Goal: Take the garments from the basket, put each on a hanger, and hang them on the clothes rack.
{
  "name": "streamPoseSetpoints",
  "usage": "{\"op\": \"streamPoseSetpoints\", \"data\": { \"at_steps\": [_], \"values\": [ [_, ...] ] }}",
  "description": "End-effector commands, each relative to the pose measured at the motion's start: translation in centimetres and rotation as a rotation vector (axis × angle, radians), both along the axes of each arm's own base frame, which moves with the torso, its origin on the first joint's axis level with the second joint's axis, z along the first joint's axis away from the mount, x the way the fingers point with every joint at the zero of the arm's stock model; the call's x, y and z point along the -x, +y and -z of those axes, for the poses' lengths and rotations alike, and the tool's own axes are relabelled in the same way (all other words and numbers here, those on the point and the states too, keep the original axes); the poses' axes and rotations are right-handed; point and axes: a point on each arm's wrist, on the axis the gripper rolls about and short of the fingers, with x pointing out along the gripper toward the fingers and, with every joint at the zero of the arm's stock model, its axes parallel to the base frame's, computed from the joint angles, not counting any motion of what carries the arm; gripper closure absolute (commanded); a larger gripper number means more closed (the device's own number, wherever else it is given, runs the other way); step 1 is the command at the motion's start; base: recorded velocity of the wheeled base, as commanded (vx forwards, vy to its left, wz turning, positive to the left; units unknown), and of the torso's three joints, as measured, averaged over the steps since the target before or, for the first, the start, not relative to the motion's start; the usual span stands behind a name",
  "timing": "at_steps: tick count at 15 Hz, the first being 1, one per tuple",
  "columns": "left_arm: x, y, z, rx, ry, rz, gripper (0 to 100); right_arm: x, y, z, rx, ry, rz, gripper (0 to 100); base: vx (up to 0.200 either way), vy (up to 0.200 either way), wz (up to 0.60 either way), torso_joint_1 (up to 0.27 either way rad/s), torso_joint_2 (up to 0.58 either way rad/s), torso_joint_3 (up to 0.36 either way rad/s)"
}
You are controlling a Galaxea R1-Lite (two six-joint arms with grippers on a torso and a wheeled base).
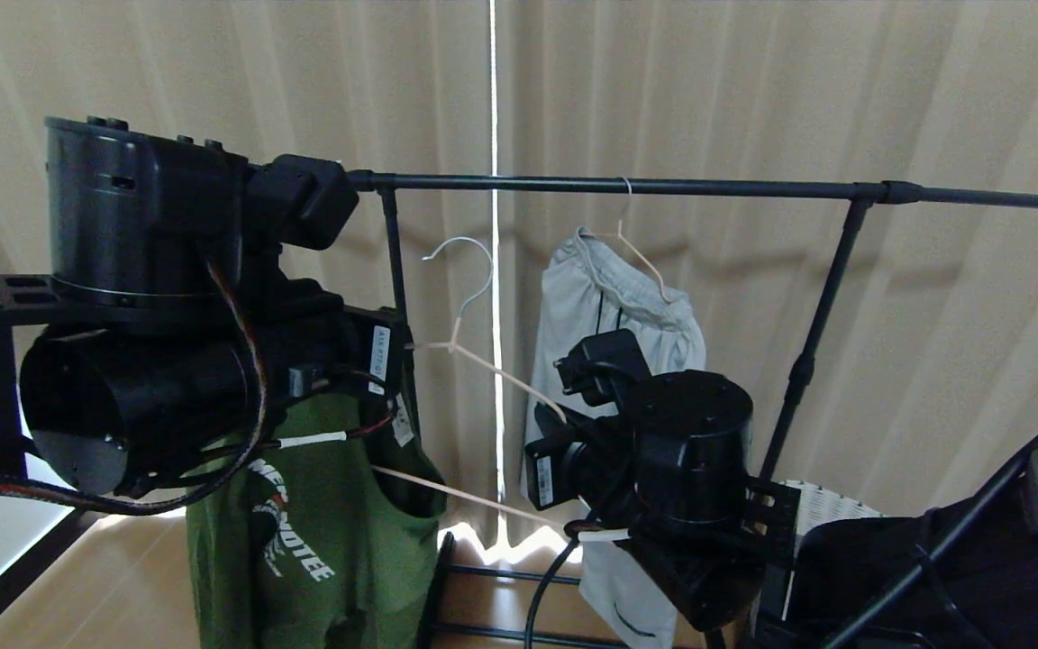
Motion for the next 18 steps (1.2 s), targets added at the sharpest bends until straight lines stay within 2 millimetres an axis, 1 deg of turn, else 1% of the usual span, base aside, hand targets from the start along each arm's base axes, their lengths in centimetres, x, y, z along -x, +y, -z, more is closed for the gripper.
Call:
{"op": "streamPoseSetpoints", "data": {
  "at_steps": [1, 3, 5, 6, 7, 8, 10, 14, 15, 18],
  "values": [
    [0.4, -0.3, -0.1, 0.004, -0.003, 0.021, 100, 0.0, 0.1, 0.2, 0.004, 0.004, -0.001, 100, 0.0, 0.0, 0.0, 0.0, 0.0, 0.0],
    [0.5, -0.2, -0.2, 0.004, -0.004, 0.022, 100, 0.0, 0.1, 0.2, 0.001, 0.002, 0.001, 100, 0.0, 0.0, 0.0, 0.0, 0.0, 0.0],
    [1.2, -0.1, -0.3, 0.01, -0.002, 0.083, 100, -0.1, 0.1, 0.1, 0.003, 0.002, 0.002, 100, 0.0, 0.0, 0.0, 0.0, 0.0, 0.0],
    [2.1, 0.2, -0.6, 0.026, -0.003, 0.177, 100, -0.2, 0.1, 0.2, 0.003, 0.003, 0.0, 100, 0.0, 0.0, 0.0, 0.0, 0.0, 0.0],
    [2.5, 0.5, -0.7, 0.026, -0.008, 0.22, 100, -0.2, 0.0, 0.2, 0.003, 0.003, 0.002, 100, 0.0, 0.0, 0.0, 0.0, 0.0, 0.0],
    [3.0, 0.8, -0.6, 0.006, -0.011, 0.28, 100, -0.4, -0.1, 0.2, 0.003, 0.003, 0.008, 100, 0.0, 0.0, 0.0, 0.0, 0.0, 0.0],
    [3.5, 1.1, 0.1, -0.039, -0.01, 0.337, 100, -0.7, -0.3, 0.0, -0.003, -0.002, 0.017, 100, 0.0, 0.0, 0.0, 0.0, 0.0, 0.0],
    [3.7, 1.4, 1.4, -0.079, 0.022, 0.341, 100, -1.0, -0.8, -1.2, -0.03, -0.025, 0.034, 100, 0.0, 0.0, 0.0, 0.0, 0.0, 0.0],
    [3.7, 1.5, 1.4, -0.079, 0.022, 0.34, 0, -1.0, -0.8, -1.3, -0.032, -0.027, 0.034, 100, 0.0, 0.0, 0.0, 0.0, 0.0, 0.0],
    [4.1, 1.7, 1.2, -0.074, 0.012, 0.343, 0, -0.7, -1.4, -2.5, -0.057, -0.048, 0.038, 100, 0.0, 0.0, 0.0, 0.0, 0.0, 0.0]
  ]
}}
